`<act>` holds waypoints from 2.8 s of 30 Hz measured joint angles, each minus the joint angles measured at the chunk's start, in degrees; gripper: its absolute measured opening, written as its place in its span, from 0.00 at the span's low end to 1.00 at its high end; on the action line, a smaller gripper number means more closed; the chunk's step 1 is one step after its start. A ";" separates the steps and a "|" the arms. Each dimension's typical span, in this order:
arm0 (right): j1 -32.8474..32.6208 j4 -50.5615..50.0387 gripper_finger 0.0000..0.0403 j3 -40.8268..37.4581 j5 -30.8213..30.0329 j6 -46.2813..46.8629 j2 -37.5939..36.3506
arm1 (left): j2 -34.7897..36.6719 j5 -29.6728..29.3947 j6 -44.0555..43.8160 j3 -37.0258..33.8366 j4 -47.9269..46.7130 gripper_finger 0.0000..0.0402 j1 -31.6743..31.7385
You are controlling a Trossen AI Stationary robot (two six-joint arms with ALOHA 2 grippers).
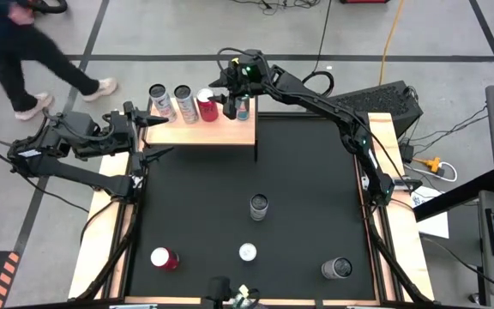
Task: Place canned beverage on shelf
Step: Adjust the red black soda can on the shelf
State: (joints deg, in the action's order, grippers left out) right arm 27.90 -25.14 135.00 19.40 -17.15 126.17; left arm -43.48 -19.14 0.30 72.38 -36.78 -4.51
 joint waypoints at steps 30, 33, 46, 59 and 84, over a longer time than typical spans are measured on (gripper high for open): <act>-0.42 1.73 0.51 -0.02 0.35 3.22 0.00 | 0.00 0.00 -0.02 0.00 0.01 0.91 0.01; -0.26 1.56 0.59 -0.02 0.37 5.62 0.00 | 0.00 0.00 -0.02 0.00 0.01 0.91 0.00; 0.55 1.57 0.95 -0.02 0.22 1.47 0.00 | 0.00 0.00 -0.02 0.00 0.01 0.91 0.00; -0.09 2.55 0.96 -0.02 0.15 3.20 0.00 | 0.00 0.00 0.02 0.00 0.03 0.91 0.01; -1.78 3.51 0.96 -0.04 -8.92 6.60 0.00 | 0.02 0.00 0.04 0.00 0.03 0.91 0.00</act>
State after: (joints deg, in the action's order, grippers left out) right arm 26.12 -21.63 134.96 10.48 -10.55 126.17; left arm -43.46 -19.14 0.34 72.38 -36.75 -4.51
